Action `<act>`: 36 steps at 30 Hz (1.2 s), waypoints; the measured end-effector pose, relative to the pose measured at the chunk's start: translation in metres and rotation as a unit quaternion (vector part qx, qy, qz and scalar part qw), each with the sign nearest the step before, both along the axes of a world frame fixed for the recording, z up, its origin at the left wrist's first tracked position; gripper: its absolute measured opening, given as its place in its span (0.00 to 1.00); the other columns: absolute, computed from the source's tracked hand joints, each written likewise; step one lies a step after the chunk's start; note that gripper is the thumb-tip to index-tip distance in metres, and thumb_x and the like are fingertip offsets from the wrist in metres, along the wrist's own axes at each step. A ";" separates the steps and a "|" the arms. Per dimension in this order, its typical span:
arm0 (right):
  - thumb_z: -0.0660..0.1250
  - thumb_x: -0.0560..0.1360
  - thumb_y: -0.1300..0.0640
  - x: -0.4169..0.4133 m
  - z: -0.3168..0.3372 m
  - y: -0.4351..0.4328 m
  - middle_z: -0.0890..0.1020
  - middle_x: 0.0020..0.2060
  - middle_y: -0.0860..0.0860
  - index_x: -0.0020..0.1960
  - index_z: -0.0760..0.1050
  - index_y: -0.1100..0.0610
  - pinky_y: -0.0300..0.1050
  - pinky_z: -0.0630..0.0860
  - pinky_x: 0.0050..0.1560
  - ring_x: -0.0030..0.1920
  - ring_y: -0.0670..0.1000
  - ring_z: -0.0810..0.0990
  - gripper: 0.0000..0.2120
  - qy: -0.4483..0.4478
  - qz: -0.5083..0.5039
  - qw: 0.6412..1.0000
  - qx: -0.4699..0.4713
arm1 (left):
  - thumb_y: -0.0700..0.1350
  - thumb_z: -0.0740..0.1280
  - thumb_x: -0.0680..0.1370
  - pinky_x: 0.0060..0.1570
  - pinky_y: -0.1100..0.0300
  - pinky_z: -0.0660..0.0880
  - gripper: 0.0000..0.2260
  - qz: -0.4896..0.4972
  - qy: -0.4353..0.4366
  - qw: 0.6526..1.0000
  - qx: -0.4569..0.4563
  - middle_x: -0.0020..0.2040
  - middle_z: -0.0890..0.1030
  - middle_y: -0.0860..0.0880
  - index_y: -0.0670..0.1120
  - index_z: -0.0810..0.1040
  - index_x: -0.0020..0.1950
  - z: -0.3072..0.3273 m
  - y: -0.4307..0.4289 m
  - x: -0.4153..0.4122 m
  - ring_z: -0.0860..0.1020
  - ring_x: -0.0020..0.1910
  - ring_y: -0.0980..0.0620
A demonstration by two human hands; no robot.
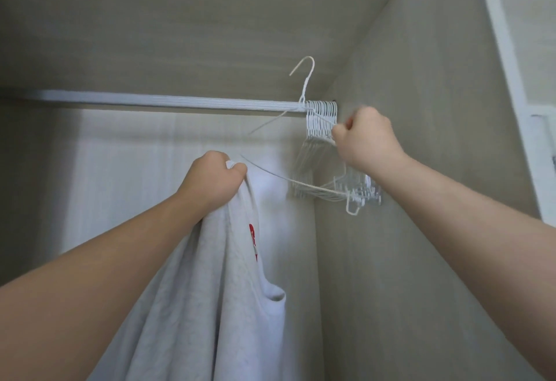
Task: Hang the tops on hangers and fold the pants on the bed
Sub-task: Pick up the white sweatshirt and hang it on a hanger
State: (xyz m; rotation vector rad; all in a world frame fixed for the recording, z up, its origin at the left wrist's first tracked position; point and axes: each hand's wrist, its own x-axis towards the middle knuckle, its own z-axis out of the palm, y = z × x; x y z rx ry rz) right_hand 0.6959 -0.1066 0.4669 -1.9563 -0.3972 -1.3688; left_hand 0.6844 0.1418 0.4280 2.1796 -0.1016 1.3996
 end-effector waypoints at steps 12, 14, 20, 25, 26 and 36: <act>0.58 0.81 0.62 -0.097 -0.079 -0.050 0.69 0.20 0.44 0.49 0.76 0.67 0.31 0.60 0.19 0.17 0.41 0.68 0.10 -0.008 0.308 0.940 0.146 | 0.45 0.61 0.77 0.28 0.59 0.63 0.11 0.090 -0.045 0.995 0.001 0.28 0.70 0.48 0.44 0.69 0.35 -0.001 -0.085 -0.139 0.68 0.29 0.49; 0.58 0.81 0.61 -0.120 -0.088 -0.071 0.71 0.23 0.44 0.49 0.76 0.63 0.31 0.62 0.22 0.20 0.39 0.70 0.09 -0.003 0.334 0.931 0.150 | 0.46 0.61 0.77 0.29 0.57 0.62 0.10 0.107 -0.047 0.993 -0.006 0.29 0.70 0.47 0.44 0.69 0.36 -0.006 -0.113 -0.168 0.68 0.29 0.49; 0.59 0.82 0.56 -0.181 -0.130 -0.162 0.74 0.34 0.48 0.49 0.74 0.55 0.43 0.65 0.38 0.34 0.50 0.71 0.07 0.046 0.414 0.892 0.173 | 0.45 0.62 0.77 0.28 0.57 0.61 0.13 0.142 -0.060 0.988 -0.022 0.29 0.66 0.48 0.45 0.67 0.33 -0.040 -0.203 -0.255 0.64 0.30 0.49; 0.57 0.80 0.59 -0.233 -0.185 -0.238 0.70 0.28 0.45 0.50 0.74 0.51 0.42 0.64 0.32 0.27 0.47 0.67 0.08 0.085 0.494 0.837 0.218 | 0.49 0.61 0.74 0.28 0.56 0.59 0.15 0.187 -0.035 0.979 -0.068 0.26 0.64 0.51 0.46 0.64 0.30 -0.105 -0.268 -0.326 0.63 0.28 0.50; 0.56 0.80 0.60 -0.244 -0.196 -0.250 0.68 0.26 0.45 0.49 0.73 0.50 0.40 0.63 0.28 0.25 0.47 0.65 0.09 0.099 0.519 0.818 0.227 | 0.48 0.61 0.75 0.28 0.57 0.60 0.15 0.203 -0.021 0.975 -0.084 0.25 0.66 0.53 0.46 0.65 0.30 -0.118 -0.279 -0.338 0.64 0.27 0.51; 0.58 0.81 0.61 -0.302 -0.250 -0.305 0.62 0.22 0.47 0.47 0.78 0.55 0.34 0.55 0.23 0.20 0.46 0.58 0.11 0.291 0.642 0.693 0.154 | 0.44 0.60 0.78 0.32 0.55 0.61 0.14 0.248 0.085 0.954 -0.148 0.28 0.65 0.51 0.47 0.63 0.33 -0.218 -0.369 -0.442 0.64 0.31 0.49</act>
